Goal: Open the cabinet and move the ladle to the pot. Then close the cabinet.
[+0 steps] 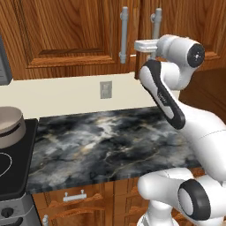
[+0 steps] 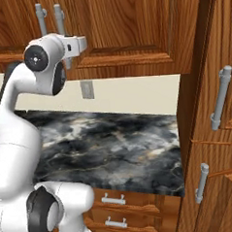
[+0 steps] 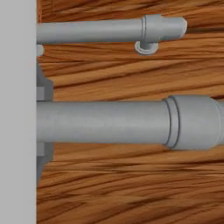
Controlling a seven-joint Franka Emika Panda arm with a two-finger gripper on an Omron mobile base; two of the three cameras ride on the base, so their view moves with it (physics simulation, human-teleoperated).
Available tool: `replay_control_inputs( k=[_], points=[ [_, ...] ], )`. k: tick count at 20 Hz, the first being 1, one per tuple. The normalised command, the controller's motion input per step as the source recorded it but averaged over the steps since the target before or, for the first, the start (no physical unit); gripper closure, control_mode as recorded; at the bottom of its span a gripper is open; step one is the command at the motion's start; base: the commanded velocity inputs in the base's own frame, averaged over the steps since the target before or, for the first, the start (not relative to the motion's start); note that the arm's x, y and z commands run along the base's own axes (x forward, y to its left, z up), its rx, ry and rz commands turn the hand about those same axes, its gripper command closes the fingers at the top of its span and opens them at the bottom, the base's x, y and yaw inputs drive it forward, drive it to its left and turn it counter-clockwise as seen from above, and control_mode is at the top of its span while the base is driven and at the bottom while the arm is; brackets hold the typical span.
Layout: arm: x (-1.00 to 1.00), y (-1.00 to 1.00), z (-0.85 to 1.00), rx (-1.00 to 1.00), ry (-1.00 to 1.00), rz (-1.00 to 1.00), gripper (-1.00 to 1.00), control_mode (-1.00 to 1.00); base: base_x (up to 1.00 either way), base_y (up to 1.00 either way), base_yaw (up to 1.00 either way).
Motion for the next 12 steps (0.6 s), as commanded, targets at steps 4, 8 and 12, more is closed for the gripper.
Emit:
replay_control_inputs(
  k=[4,8,12],
  points=[
    [-0.68,-0.14,0.0,0.0,0.0,0.2,1.0,-1.0,0.0,0.0,0.0],
    [-0.68,-0.06,0.0,0.0,0.03,0.12,1.0,-1.0,0.0,0.0,0.0],
    [-0.69,-0.01,0.0,0.0,0.03,0.03,1.0,-1.0,0.0,0.0,0.0]
  ],
)
